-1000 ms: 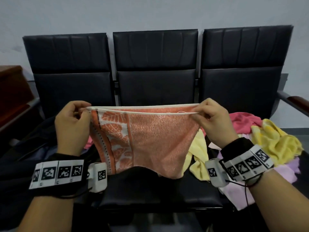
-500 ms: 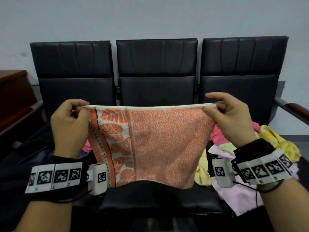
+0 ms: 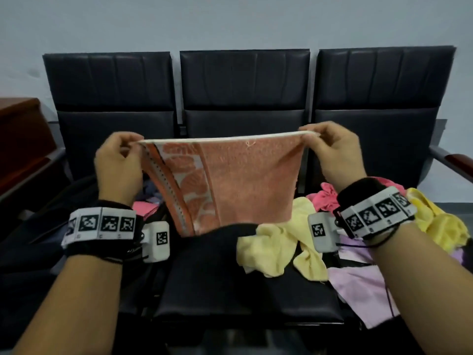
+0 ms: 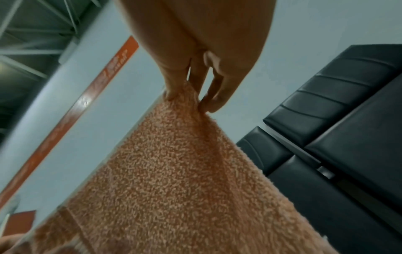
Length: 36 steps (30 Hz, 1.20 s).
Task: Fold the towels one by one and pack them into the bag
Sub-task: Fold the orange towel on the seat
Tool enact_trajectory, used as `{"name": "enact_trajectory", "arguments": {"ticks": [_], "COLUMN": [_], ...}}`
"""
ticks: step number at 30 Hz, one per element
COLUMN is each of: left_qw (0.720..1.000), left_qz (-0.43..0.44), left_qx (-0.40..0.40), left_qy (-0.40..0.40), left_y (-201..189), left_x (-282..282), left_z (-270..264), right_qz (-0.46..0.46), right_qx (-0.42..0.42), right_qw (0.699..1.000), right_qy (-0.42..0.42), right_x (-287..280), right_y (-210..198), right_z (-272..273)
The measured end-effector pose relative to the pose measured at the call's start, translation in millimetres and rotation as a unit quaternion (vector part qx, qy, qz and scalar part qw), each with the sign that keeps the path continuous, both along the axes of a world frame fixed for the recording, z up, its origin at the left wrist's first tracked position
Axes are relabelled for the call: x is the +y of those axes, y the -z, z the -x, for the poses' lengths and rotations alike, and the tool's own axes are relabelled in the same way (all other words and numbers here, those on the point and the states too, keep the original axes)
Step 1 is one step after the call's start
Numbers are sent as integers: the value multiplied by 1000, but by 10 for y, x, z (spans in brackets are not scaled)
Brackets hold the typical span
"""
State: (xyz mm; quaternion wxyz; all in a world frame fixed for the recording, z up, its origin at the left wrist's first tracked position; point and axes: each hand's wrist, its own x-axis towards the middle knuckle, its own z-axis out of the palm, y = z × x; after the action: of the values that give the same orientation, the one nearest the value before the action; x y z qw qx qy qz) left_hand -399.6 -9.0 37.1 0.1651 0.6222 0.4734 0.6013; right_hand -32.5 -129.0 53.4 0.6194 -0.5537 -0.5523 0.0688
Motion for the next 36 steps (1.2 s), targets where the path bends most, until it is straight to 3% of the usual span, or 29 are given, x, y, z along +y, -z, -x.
{"name": "enact_trajectory", "arguments": {"ticks": [5,10,15,18,21,28,36], "left_qw": [996,982,916,874,850,869,897], "left_qz": [-8,132,320,373,411,434,406], "left_qx": [-29,4,136,202,223,154,114], "left_qy": [80,133,199,238,243,183,128], "left_y": [175,786,1398,1607,1737,1935,2202], "left_x": [-279,-482,-591,-620,-608,-495,-240], "left_z": [78,107,174,191,188,39,-161], "right_qz": [10,144,273,308,326,308,329], "right_qx": [8,37,82,119,120,113,129], "right_qw": [1000,988,956,941,936,945,936], "right_qy": [-15,-42,-68,-74,-62,1,2], "right_x": [-342,-596,-838,-915,-901,-615,-204], "right_y": [220,934,1513,1716,1848,2062,2130], "right_z": [24,-26,-133,-200,-252,-339,-390]}}
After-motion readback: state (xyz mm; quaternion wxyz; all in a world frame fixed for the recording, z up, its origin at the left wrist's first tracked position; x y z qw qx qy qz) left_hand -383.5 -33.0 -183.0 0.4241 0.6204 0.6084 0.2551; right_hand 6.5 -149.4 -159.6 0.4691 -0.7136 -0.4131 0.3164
